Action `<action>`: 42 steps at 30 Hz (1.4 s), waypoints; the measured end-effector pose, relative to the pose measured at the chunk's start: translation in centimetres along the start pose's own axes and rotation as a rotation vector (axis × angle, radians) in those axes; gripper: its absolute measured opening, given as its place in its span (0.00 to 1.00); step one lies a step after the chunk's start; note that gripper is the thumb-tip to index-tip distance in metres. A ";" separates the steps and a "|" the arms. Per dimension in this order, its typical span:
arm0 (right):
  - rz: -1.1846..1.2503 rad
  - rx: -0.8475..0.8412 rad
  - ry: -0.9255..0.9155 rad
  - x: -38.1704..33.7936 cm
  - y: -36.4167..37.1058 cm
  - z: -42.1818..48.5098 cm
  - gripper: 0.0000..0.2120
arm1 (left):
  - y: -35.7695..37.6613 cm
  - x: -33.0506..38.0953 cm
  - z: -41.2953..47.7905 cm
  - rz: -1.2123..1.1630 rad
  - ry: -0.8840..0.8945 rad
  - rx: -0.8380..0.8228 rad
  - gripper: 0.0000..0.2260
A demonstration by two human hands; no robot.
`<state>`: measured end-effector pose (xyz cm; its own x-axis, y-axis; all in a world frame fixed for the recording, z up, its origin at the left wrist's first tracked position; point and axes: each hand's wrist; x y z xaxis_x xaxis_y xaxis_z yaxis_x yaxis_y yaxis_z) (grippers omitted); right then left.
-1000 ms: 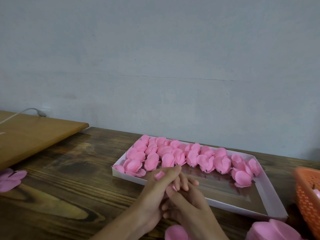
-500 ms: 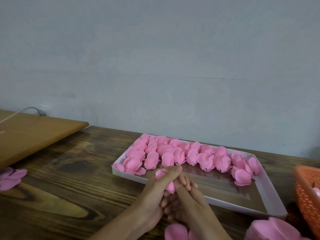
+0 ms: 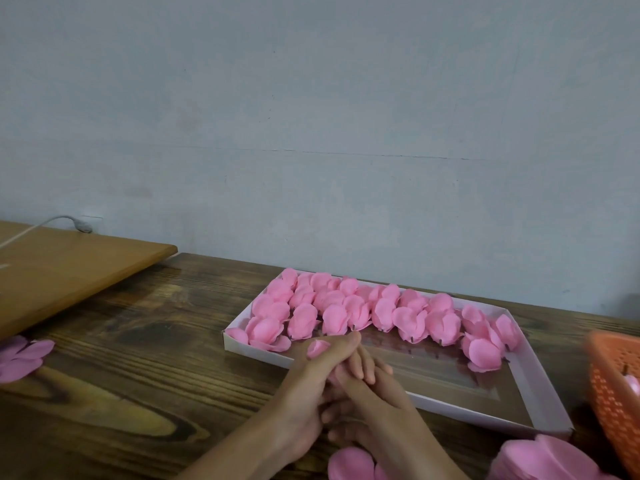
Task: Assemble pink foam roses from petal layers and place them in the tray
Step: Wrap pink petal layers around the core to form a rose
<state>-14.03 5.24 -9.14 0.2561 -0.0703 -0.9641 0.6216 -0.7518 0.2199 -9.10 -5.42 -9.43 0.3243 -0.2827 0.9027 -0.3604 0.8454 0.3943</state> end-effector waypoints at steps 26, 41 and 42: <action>-1.479 -0.269 -0.519 -3.5 -2.2 -1.5 0.13 | -2.8 -1.7 2.3 0.432 0.389 0.383 0.24; -1.259 -0.200 -0.569 -3.9 -3.1 -0.8 0.05 | -2.8 -1.9 2.5 0.420 0.418 0.376 0.23; -1.179 -0.192 -0.526 -4.0 -3.2 -0.8 0.05 | -2.7 -1.9 2.6 0.421 0.425 0.379 0.23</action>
<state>-16.45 8.40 -5.85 -0.8038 0.2841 -0.5227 0.3779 -0.4347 -0.8174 -10.98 -8.33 -11.80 0.3759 0.3000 0.8768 -0.7846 0.6065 0.1288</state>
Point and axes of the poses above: each hand's wrist, its own z-axis towards the middle knuckle, its own y-axis out of the palm, x = y × z, and after that the axes turned 8 degrees about x, right-handed
